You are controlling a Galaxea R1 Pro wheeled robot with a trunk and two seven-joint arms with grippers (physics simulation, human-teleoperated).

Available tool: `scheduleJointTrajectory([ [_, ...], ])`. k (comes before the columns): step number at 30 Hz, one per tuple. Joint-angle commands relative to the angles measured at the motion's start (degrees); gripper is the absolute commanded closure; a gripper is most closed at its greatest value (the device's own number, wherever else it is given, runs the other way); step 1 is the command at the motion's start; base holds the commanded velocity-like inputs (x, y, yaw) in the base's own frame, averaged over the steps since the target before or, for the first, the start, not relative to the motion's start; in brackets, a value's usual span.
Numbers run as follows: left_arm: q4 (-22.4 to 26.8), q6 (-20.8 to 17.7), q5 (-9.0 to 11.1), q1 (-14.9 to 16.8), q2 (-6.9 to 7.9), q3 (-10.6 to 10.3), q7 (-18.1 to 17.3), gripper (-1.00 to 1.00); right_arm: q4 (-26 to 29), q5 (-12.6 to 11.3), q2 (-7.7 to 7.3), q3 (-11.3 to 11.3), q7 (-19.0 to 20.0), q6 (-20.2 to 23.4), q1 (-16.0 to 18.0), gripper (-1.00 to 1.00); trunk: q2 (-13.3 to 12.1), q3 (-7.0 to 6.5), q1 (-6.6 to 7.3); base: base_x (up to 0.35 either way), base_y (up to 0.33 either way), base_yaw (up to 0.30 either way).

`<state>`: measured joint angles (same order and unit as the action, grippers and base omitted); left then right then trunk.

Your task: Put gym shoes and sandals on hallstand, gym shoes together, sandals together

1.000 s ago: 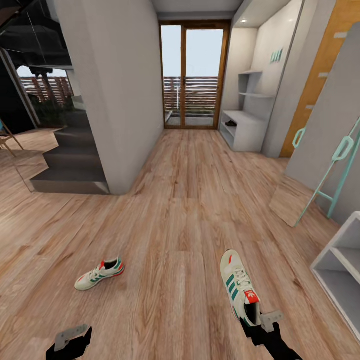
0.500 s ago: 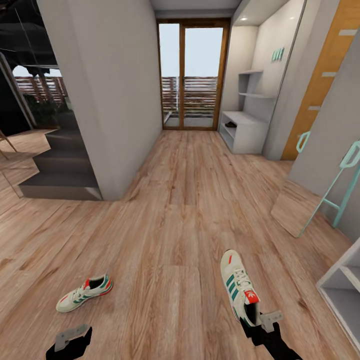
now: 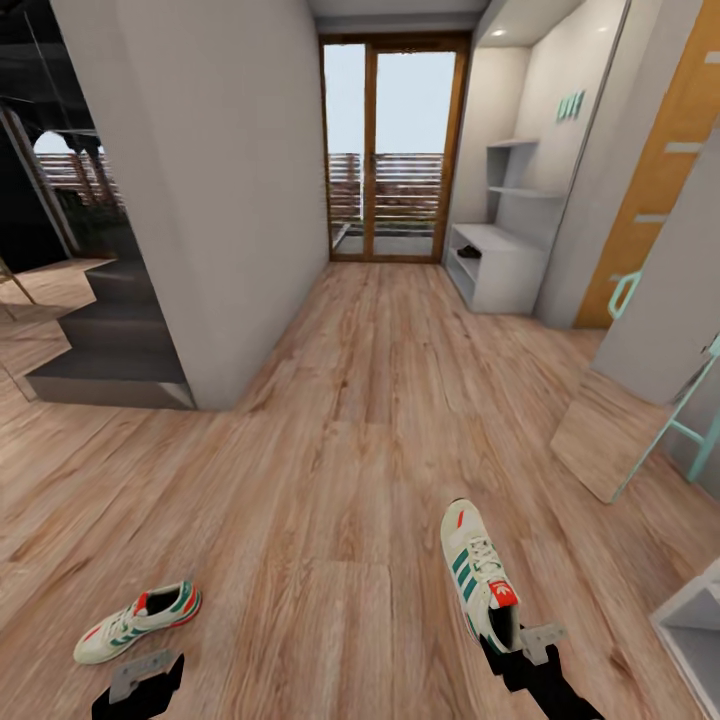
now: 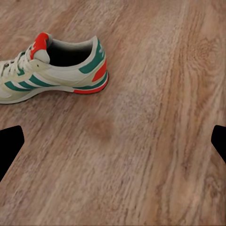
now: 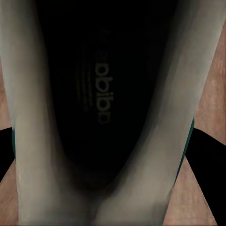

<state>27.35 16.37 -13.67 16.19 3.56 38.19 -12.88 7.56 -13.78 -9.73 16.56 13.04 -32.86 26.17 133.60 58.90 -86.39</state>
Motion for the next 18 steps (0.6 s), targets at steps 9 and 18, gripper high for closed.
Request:
scheduleJointTrajectory([
  [9,-0.02,0.24,-0.57,0.07,-0.04,0.49,-0.34,-1.00,-0.04,-0.63,-0.02,0.16,0.40,-0.10,0.02,1.00,0.02,0.05,-0.02,0.281,-0.166,0.266],
  [18,-0.02,0.24,-0.57,0.08,-0.04,0.49,-0.32,-1.00,-0.03,-0.63,-0.02,0.14,0.40,-0.10,0.02,1.00,0.02,0.05,-0.02,0.280,-0.166,0.278],
])
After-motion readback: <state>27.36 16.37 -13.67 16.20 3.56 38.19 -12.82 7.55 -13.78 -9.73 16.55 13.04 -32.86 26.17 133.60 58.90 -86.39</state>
